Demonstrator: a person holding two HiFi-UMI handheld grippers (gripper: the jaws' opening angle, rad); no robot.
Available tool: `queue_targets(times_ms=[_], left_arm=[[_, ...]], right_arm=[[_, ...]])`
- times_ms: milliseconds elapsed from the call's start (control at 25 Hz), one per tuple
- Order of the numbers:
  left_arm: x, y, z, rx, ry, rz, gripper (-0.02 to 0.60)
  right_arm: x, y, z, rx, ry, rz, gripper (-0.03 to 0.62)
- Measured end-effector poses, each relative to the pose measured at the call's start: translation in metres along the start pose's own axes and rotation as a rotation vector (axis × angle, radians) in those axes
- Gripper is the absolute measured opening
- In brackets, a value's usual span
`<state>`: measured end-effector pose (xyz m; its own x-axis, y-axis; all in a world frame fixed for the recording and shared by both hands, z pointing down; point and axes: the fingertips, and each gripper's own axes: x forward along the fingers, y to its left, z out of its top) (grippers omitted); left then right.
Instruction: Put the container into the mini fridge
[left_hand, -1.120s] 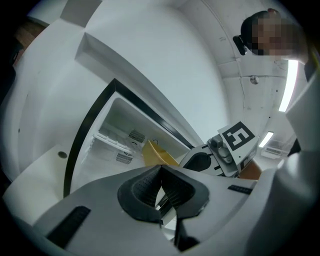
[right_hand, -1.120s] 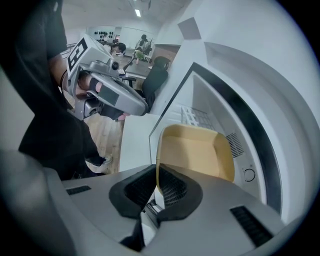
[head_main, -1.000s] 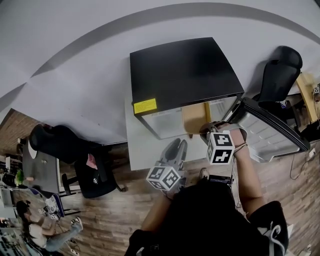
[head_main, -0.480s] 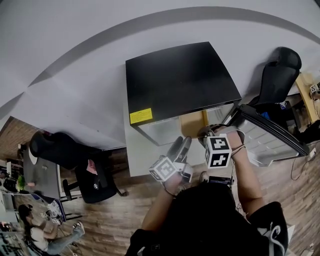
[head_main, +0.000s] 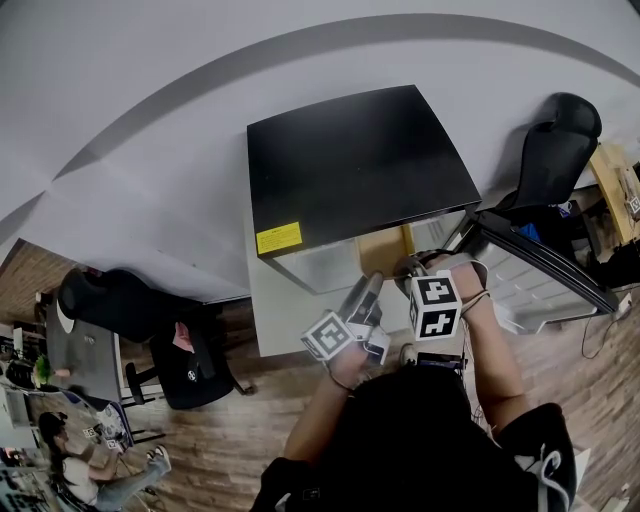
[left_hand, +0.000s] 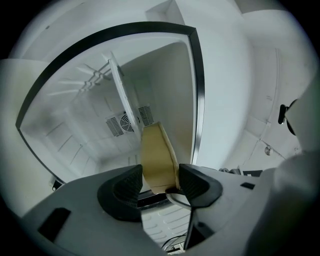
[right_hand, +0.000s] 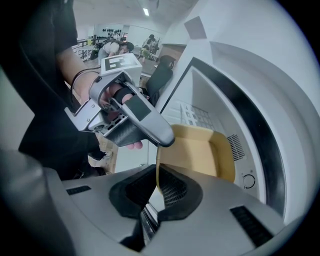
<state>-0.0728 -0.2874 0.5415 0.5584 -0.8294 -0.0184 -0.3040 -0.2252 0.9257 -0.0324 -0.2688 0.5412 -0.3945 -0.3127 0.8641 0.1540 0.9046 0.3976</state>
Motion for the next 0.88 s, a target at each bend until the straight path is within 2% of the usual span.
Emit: queue_targets(times_ms=[160, 320, 400, 480, 560, 640, 760, 800, 880], left_arm=[[0.004, -0.008, 0.000, -0.047, -0.023, -0.057, 0.242], [0.002, -0.013, -0.003, -0.167, -0.054, -0.042, 0.235], [0.003, -0.017, 0.000, -0.198, -0.081, -0.066, 0.235], [0.003, -0.018, 0.007, -0.174, -0.100, -0.077, 0.235], [0.003, -0.020, 0.011, -0.186, -0.117, -0.078, 0.235], [0.002, -0.018, 0.015, -0.168, -0.127, -0.063, 0.235], [0.006, -0.023, 0.017, -0.215, -0.147, -0.080, 0.235], [0.007, -0.025, 0.018, -0.234, -0.153, -0.087, 0.235], [0.009, -0.025, 0.018, -0.232, -0.158, -0.084, 0.235]], right_arm=[[-0.001, 0.000, 0.001, 0.000, -0.002, -0.001, 0.029], [-0.003, 0.000, 0.002, 0.010, -0.020, -0.008, 0.032], [-0.005, -0.003, 0.004, 0.008, -0.032, -0.039, 0.040], [-0.009, -0.008, 0.004, 0.003, -0.032, -0.090, 0.081], [-0.016, -0.015, 0.002, 0.023, -0.047, -0.156, 0.170], [-0.031, -0.023, 0.002, 0.096, -0.120, -0.261, 0.183], [-0.059, -0.027, 0.001, 0.317, -0.317, -0.423, 0.181], [-0.066, -0.024, 0.000, 0.413, -0.389, -0.459, 0.168], [-0.069, -0.013, -0.003, 0.616, -0.523, -0.493, 0.095]])
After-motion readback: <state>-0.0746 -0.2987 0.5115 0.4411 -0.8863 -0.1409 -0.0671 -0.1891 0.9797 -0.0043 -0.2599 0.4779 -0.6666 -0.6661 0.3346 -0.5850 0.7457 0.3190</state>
